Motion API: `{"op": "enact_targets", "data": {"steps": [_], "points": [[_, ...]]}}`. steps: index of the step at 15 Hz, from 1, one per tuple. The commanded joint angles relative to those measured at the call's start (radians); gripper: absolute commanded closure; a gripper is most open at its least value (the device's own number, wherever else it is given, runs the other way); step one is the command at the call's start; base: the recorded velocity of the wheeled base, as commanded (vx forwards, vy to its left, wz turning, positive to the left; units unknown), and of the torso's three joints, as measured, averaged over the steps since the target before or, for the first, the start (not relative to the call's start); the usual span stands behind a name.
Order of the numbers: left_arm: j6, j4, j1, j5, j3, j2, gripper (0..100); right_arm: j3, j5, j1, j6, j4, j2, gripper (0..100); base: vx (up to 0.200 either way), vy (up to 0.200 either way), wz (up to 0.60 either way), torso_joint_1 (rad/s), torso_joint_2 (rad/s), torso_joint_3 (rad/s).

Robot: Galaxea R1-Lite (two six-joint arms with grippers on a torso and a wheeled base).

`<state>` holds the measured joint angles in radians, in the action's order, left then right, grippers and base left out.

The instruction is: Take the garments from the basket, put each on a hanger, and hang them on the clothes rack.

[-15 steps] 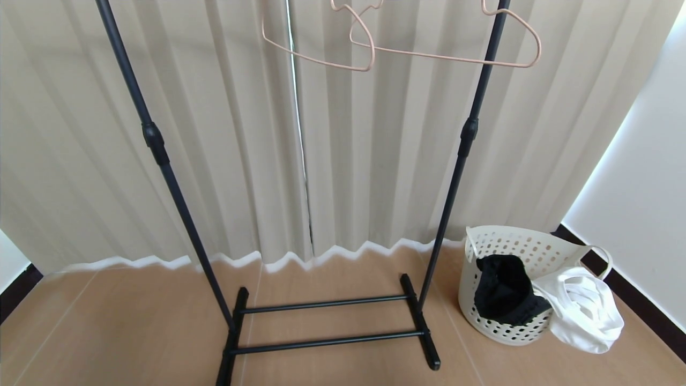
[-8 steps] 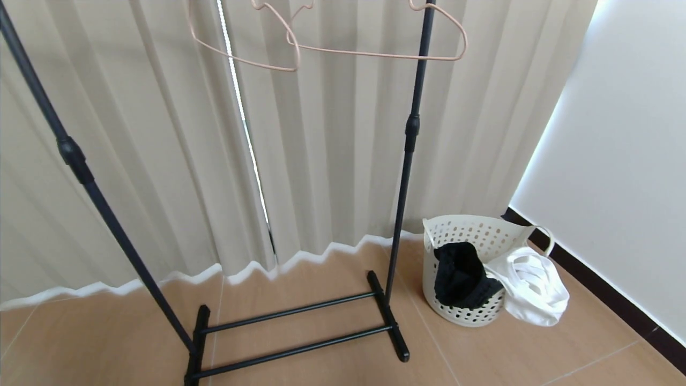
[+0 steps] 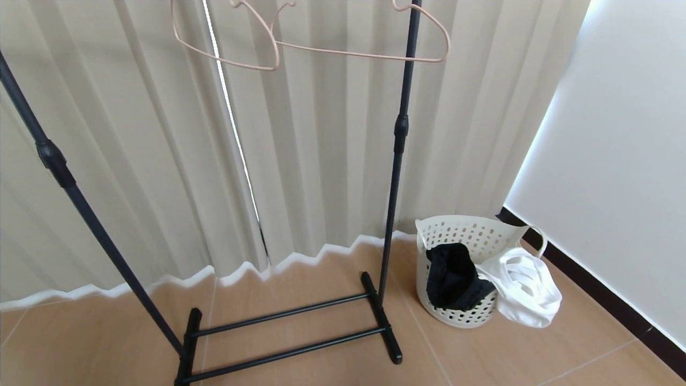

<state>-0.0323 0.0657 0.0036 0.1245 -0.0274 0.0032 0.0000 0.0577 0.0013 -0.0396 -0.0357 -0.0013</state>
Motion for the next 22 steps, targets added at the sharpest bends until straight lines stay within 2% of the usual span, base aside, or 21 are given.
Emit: {"op": "enact_targets", "data": {"steps": [1, 4, 16, 22], "points": [[0.0, 0.0, -0.001, 0.0, 0.0, 0.001, 0, 0.0, 0.001, 0.0, 0.0, -0.001, 0.001, 0, 0.0, -0.2, 0.0, 0.002, 0.0, -0.002], [0.0, 0.0, -0.001, 0.0, 0.0, 0.001, 0, 0.0, 0.001, 0.0, 0.0, -0.001, 0.001, 0, 0.0, -0.2, 0.0, 0.002, 0.0, 0.005], [0.006, 0.0, -0.001, -0.003, 0.0, 0.001, 0, 0.0, 0.001, 0.0, 0.0, -0.001, 0.001, 0, 0.2, 0.0, 0.0, 0.0, 0.0, 0.002], [0.003, 0.0, -0.001, -0.002, 0.0, 0.001, 0, 0.0, 0.001, 0.0, 0.001, -0.001, 0.001, 0, 0.0, 0.0, 0.0, 0.0, 0.0, 0.0]]}}
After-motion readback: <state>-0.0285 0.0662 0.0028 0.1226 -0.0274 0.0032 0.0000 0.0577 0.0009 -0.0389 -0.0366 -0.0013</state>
